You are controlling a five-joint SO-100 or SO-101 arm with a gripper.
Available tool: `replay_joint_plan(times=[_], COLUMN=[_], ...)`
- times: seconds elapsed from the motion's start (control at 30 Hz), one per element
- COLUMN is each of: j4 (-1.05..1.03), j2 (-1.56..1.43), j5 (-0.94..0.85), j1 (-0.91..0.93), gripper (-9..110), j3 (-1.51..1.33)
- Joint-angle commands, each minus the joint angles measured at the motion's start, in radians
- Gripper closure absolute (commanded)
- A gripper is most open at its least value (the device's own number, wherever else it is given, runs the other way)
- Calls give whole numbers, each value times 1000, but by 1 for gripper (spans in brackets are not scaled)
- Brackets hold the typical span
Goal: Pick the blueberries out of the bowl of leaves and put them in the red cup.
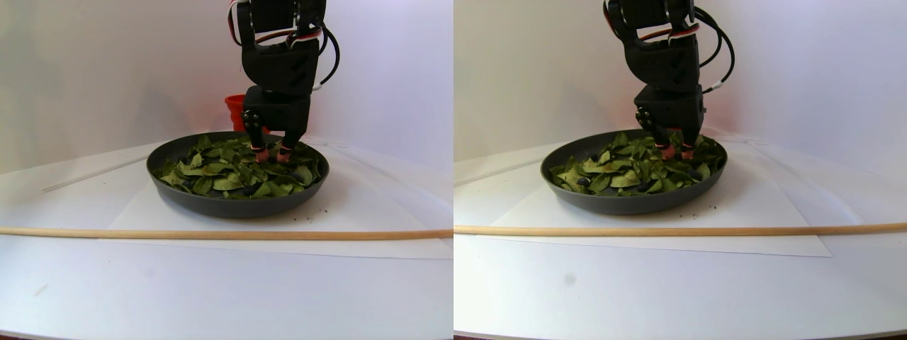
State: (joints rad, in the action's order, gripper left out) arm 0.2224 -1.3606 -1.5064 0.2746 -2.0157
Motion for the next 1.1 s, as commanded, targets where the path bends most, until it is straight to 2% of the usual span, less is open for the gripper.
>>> replay_joint_plan(times=[0.0,1.07], j4=[6,5], j2=[-118,-245], j5=[-11,-101], j1=[-3,-8], gripper=[91,91], j3=[-3,11])
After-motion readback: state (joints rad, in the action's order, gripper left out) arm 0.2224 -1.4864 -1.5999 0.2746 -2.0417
